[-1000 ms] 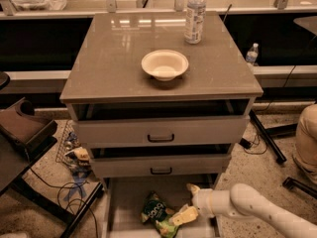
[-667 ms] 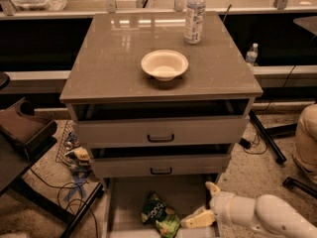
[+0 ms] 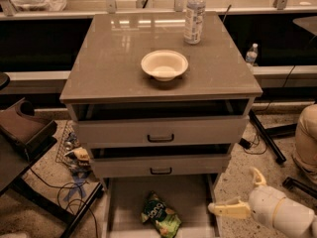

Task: Place green rice chip bag into bottom drawer

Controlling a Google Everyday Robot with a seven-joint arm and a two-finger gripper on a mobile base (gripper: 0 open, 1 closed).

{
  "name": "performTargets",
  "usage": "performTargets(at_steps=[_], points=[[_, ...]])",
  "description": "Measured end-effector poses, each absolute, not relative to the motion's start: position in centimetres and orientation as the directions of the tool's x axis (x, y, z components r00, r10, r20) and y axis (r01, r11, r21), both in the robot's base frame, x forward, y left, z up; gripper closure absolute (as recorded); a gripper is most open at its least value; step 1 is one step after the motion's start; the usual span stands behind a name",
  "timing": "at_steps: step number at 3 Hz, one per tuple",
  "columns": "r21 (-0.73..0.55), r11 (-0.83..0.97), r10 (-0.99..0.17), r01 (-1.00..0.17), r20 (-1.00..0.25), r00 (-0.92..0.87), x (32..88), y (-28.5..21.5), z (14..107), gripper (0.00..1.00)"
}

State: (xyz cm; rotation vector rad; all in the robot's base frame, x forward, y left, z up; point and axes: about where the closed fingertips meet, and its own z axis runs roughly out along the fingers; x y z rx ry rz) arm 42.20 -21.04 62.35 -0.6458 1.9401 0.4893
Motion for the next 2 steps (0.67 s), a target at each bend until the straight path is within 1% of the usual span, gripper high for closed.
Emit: performTargets(at_steps=[1,2], points=[[-0.039,0.847,-0.226,-0.530,-0.929,-0.292,42.1,-23.6,70.6,0.00],[-0.108,0.871,-0.255,-0.479,-0.933,-0.254,41.9,-24.3,75.8,0.00]])
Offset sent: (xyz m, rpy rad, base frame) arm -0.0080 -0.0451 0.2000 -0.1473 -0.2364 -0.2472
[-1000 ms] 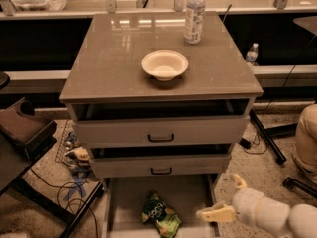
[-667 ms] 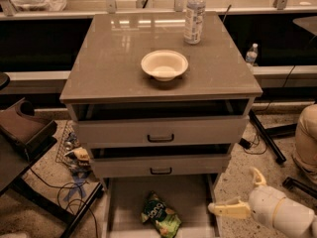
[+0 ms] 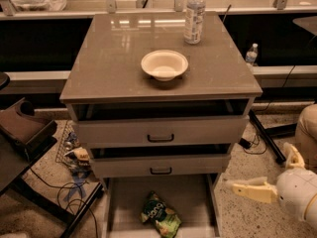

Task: Place green rice chip bag into bottom drawer

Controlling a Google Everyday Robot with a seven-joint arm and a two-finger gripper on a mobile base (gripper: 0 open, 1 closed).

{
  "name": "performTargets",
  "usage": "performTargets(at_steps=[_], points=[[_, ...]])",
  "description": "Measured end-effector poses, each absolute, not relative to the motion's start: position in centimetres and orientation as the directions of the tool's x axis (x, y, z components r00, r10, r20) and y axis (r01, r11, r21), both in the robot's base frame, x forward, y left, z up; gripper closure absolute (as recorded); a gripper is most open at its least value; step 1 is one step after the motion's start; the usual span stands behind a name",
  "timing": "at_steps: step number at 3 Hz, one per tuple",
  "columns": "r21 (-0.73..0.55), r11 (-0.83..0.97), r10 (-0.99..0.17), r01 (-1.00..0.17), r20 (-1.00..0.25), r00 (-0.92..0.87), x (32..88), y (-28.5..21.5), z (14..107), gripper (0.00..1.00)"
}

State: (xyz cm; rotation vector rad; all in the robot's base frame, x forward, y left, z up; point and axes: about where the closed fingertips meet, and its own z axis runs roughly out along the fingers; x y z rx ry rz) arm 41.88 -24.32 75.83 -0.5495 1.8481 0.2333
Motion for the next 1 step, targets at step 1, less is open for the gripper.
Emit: performTargets(at_steps=[1], points=[[-0.200,0.859,-0.321,-0.470,-0.927,-0.191,42.00,-23.05,81.28,0.00]])
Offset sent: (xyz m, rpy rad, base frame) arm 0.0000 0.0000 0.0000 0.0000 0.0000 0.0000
